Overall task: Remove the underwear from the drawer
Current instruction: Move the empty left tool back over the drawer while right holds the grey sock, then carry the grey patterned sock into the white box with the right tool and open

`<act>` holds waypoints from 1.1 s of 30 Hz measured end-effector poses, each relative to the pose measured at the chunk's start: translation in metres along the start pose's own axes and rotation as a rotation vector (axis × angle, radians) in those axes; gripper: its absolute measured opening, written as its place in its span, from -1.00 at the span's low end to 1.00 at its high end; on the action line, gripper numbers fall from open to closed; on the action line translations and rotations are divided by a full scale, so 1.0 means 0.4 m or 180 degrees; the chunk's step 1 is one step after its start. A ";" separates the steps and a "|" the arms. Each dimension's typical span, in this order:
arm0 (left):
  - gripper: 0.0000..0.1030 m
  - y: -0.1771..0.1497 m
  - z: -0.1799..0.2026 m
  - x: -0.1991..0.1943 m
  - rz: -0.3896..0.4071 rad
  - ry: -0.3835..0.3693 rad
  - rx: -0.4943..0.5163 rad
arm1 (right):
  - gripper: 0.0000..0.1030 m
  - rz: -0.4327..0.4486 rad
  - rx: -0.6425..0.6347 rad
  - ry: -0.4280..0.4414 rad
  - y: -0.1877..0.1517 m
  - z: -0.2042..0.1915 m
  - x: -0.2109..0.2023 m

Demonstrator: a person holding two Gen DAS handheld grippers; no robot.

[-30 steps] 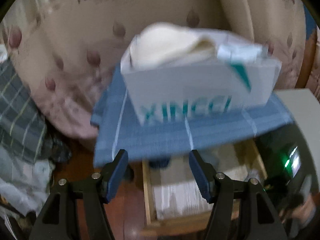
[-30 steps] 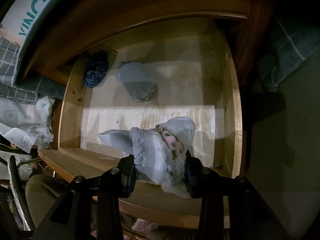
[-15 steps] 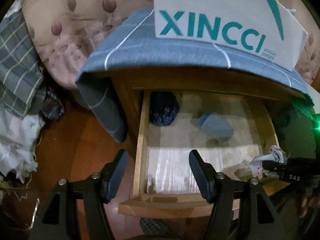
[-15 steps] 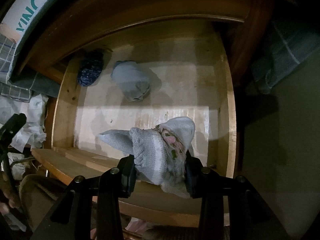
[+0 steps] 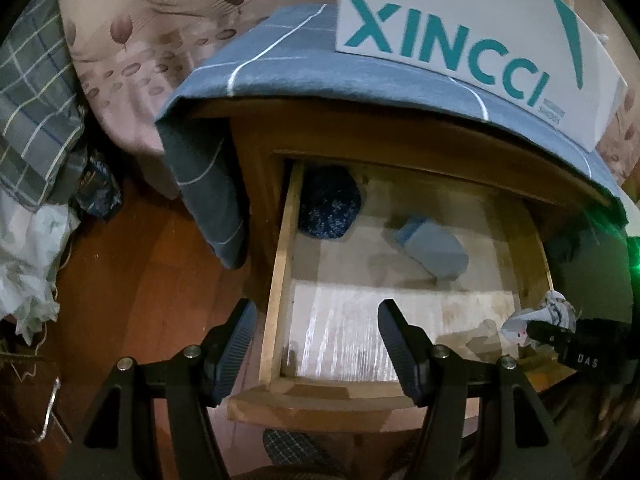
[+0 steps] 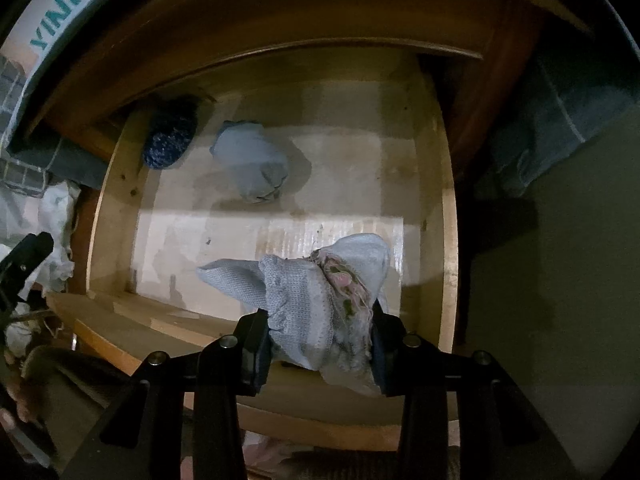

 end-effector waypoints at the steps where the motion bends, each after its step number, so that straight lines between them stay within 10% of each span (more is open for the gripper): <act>1: 0.26 -0.001 -0.004 0.000 -0.0002 -0.0012 -0.0029 | -0.26 0.0024 -0.0014 -0.0019 0.001 -0.001 -0.003; 17: 0.26 -0.004 -0.031 0.010 -0.0045 -0.0130 -0.0299 | -0.26 0.0201 -0.0079 0.0091 0.010 -0.008 -0.071; 33: 0.26 -0.004 -0.033 0.011 -0.0043 -0.0156 -0.0331 | -0.26 0.0691 -0.0388 0.0302 0.102 -0.047 -0.359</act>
Point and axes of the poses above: each gripper's, at about its wrist camera, not at the fingertips, and x roughly the way its jaws point, z to its right, y to its top, the point moved 10 cm from there along x, roughly the way its jaws point, and after that the axes turned 6 degrees about -y, right-handed, at the moved point
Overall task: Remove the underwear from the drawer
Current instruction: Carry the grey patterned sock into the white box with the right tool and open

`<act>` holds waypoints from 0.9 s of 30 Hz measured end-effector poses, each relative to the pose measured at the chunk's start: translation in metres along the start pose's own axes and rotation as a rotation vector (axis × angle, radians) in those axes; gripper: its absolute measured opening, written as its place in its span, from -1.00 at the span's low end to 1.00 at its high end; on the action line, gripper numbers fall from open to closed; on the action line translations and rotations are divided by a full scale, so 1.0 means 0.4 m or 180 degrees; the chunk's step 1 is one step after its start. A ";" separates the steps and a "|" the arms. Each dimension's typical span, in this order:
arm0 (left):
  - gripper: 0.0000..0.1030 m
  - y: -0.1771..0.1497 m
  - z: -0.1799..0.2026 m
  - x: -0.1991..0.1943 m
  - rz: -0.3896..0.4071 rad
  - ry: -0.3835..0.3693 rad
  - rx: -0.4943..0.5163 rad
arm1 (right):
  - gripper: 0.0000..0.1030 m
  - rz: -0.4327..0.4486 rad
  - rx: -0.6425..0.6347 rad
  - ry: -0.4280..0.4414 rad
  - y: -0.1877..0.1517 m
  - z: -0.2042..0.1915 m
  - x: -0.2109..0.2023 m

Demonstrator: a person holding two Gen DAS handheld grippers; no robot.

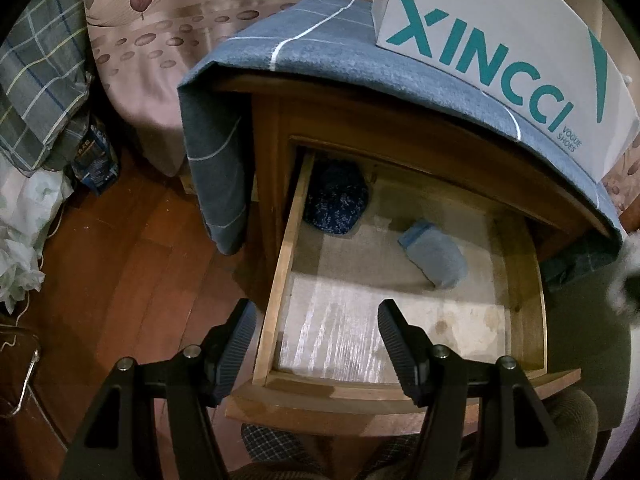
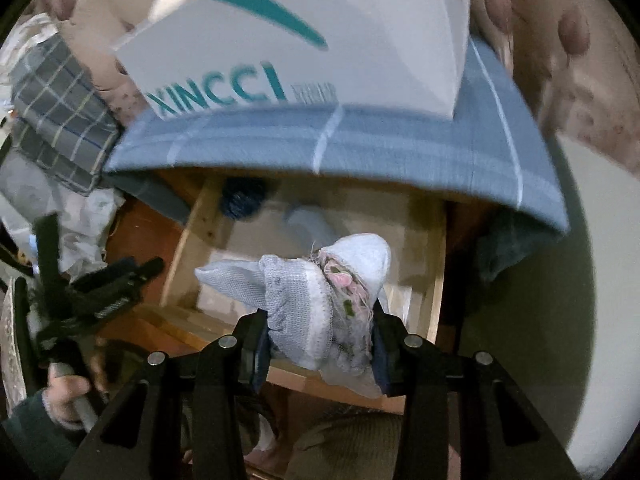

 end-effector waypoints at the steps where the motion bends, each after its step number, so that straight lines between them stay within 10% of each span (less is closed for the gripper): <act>1: 0.26 0.000 -0.001 0.000 0.0000 0.0001 -0.0004 | -0.26 0.0054 -0.0014 0.0010 0.017 -0.004 -0.019; 13: 0.26 0.001 -0.004 -0.007 0.0058 -0.0038 -0.0050 | -0.26 0.0733 -0.0146 -0.0051 0.317 -0.051 -0.221; 27: 0.26 0.007 -0.024 -0.013 0.0129 -0.0180 -0.0245 | -0.26 0.0539 -0.0250 -0.0487 0.486 -0.040 -0.061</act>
Point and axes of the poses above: each gripper's, at about its wrist camera, not at the fingertips, and x roughly the way its jaws point, z to its right, y to its top, the point moved 10 cm from there along x, roughly the way its jaws point, and after that the axes turned 6 degrees about -y, right-handed, at the moved point
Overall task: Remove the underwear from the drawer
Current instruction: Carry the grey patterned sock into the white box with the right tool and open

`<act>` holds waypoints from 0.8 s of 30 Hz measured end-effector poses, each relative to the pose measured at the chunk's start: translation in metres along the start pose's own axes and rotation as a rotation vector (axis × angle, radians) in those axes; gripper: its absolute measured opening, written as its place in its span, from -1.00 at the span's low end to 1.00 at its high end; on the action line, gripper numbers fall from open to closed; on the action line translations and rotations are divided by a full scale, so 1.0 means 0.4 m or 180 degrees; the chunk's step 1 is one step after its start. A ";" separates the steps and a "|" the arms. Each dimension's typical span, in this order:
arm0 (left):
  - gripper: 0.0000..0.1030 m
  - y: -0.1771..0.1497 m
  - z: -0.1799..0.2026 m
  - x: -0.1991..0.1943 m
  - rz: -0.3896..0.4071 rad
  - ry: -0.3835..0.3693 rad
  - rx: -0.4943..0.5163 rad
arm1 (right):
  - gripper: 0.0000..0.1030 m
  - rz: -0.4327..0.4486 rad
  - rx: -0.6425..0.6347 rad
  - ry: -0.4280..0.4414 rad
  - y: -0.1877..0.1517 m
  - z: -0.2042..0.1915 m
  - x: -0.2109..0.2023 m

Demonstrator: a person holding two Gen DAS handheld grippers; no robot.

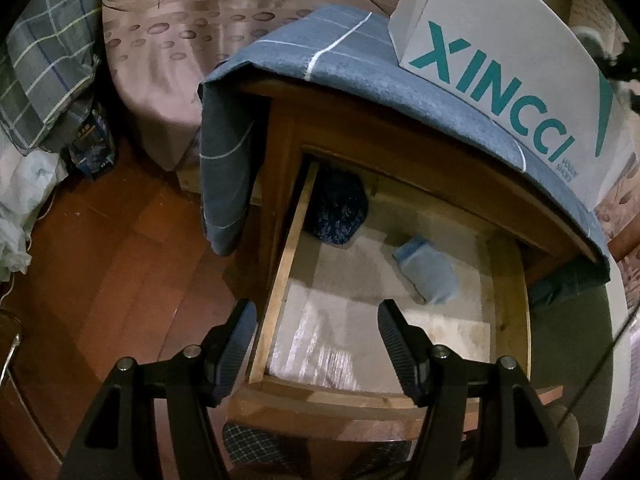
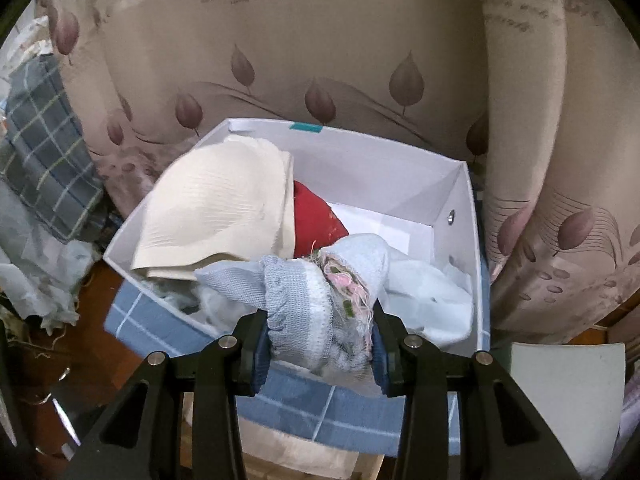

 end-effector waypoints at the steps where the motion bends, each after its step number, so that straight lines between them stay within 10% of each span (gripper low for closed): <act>1: 0.26 0.000 -0.001 0.000 0.0002 -0.0004 -0.0007 | -0.26 -0.0029 -0.0006 -0.0024 0.000 0.000 0.018; 13: 0.26 0.003 -0.005 0.005 0.0006 -0.0038 -0.0064 | -0.16 -0.0265 0.0215 -0.0030 -0.020 0.032 0.136; 24: 0.26 0.002 -0.004 0.009 0.0006 -0.0029 -0.0063 | 0.33 -0.0041 0.0171 -0.0008 -0.026 0.026 0.050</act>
Point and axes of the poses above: each gripper's, at about its wrist camera, not at the fingertips, and x roughly the way its jaws point, z to its right, y to its top, the point moved 10 cm from there along x, roughly the way its jaws point, and after that the axes turned 6 degrees about -y, right-handed, at the moved point
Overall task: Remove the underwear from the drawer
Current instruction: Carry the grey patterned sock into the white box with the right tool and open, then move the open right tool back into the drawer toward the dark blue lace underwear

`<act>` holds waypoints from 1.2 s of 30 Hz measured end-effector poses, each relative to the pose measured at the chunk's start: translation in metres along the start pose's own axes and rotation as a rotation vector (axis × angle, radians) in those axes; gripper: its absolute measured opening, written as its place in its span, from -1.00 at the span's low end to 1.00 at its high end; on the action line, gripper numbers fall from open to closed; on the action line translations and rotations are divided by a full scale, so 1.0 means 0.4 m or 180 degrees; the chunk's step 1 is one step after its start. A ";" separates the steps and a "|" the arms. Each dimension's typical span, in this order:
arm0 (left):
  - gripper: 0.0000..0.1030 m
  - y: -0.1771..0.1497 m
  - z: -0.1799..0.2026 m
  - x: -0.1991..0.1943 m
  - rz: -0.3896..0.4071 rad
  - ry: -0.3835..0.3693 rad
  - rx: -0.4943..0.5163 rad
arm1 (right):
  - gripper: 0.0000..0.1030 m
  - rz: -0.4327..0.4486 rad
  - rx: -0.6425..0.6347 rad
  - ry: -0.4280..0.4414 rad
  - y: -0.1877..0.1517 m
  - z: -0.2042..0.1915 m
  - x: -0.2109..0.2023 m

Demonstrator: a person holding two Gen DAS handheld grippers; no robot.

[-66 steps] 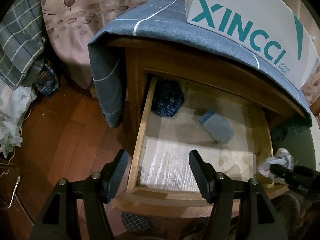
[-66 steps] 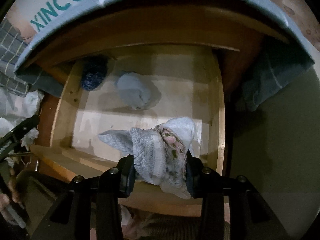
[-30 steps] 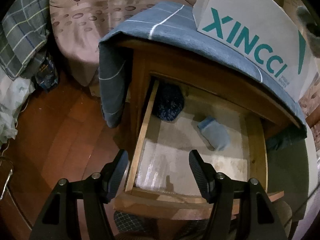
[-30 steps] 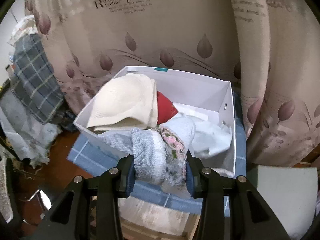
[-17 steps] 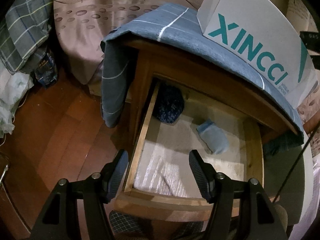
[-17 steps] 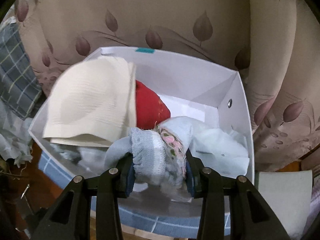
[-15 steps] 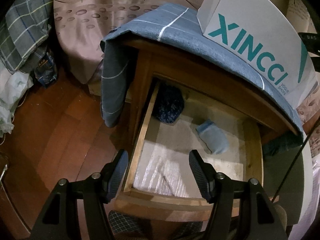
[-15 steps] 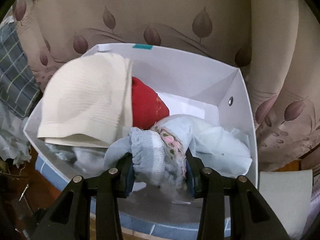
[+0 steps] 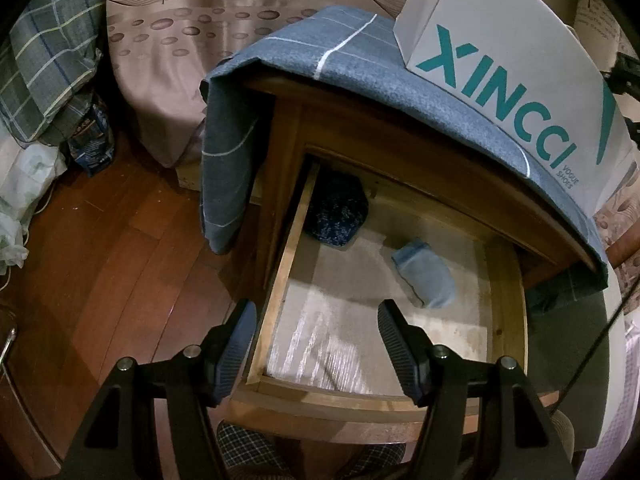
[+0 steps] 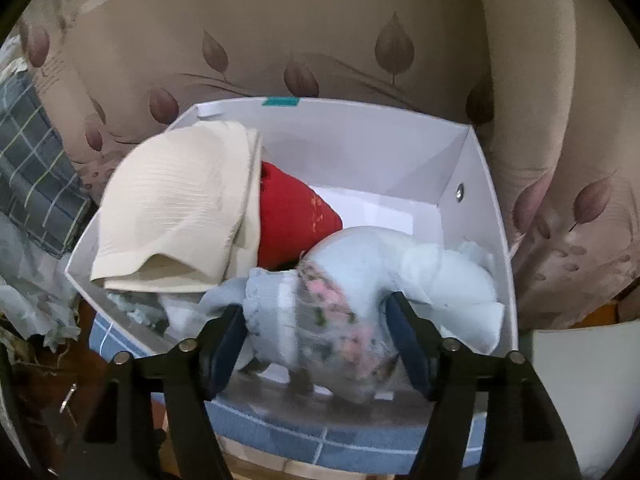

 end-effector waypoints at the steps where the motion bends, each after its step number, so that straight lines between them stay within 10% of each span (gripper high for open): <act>1: 0.26 0.000 0.001 -0.001 0.0003 0.0002 0.0002 | 0.33 0.0038 -0.0025 -0.0018 -0.004 0.000 -0.015; 13: 0.26 -0.002 -0.004 -0.010 0.0028 0.0056 -0.0016 | 0.34 0.0693 -0.0244 -0.0013 -0.093 0.004 -0.237; 36: 0.26 0.001 -0.047 -0.039 0.0120 0.0232 -0.0228 | 0.08 -0.0086 -0.1134 0.0461 -0.458 -0.230 0.035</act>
Point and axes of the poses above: each gripper's, at about its wrist camera, not at the fingertips, and x roughly the way its jaws point, z to its right, y to its top, the point moved 10 cm from there along x, roughly the way its jaws point, and after that the axes turned 6 degrees about -y, right-handed, at the moved point
